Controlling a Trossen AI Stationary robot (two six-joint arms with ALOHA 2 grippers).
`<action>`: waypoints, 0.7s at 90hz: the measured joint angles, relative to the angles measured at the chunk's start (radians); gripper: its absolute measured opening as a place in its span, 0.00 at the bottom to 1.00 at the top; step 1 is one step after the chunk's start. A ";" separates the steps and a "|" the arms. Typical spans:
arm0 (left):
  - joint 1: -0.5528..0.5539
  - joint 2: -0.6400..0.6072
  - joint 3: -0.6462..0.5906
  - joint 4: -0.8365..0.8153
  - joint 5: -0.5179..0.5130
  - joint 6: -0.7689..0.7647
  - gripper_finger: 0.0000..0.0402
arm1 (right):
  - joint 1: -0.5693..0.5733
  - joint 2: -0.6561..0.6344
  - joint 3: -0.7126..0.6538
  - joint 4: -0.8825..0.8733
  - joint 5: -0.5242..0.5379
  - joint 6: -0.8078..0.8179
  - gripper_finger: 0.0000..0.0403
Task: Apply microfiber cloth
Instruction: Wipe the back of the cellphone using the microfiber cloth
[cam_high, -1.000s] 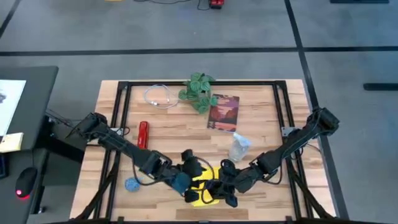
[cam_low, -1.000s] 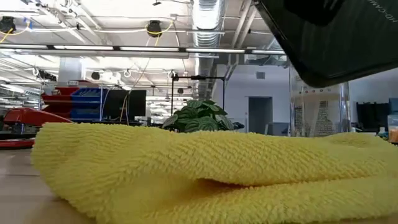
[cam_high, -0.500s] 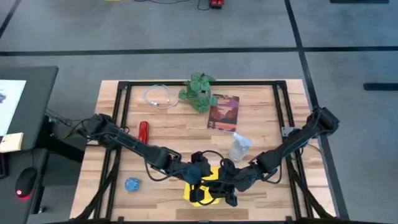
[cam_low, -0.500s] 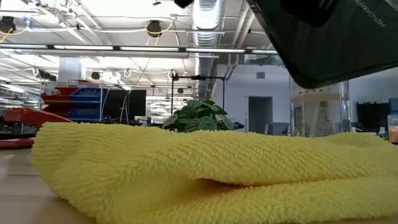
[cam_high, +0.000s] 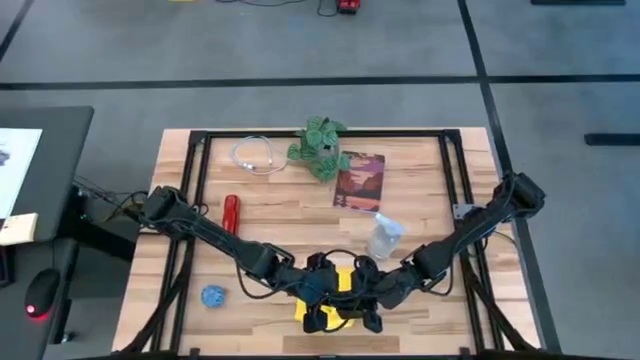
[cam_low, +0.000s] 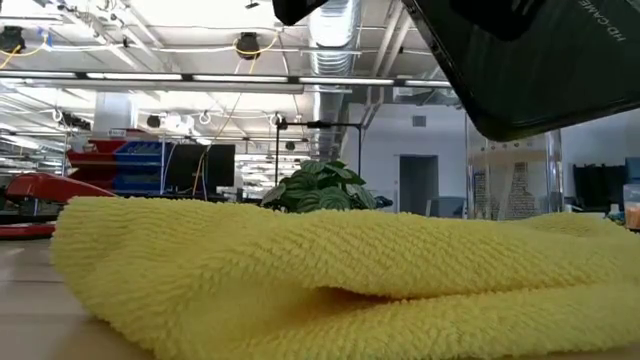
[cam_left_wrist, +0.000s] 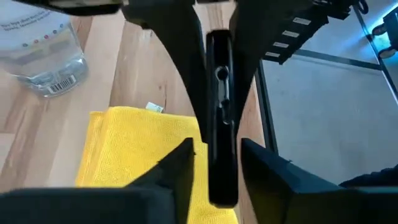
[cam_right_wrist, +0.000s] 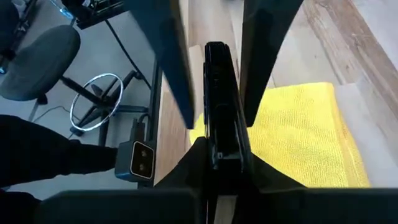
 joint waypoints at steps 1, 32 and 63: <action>0.000 0.000 0.000 0.000 0.000 0.000 0.17 | 0.000 0.000 0.000 0.000 0.000 0.000 0.04; -0.029 -0.003 0.003 -0.124 -0.062 -0.098 0.03 | -0.008 -0.005 0.000 -0.091 -0.002 0.004 0.20; -0.122 -0.003 0.183 -0.598 -0.248 -0.144 0.03 | 0.063 0.034 0.000 -0.147 0.059 0.008 0.50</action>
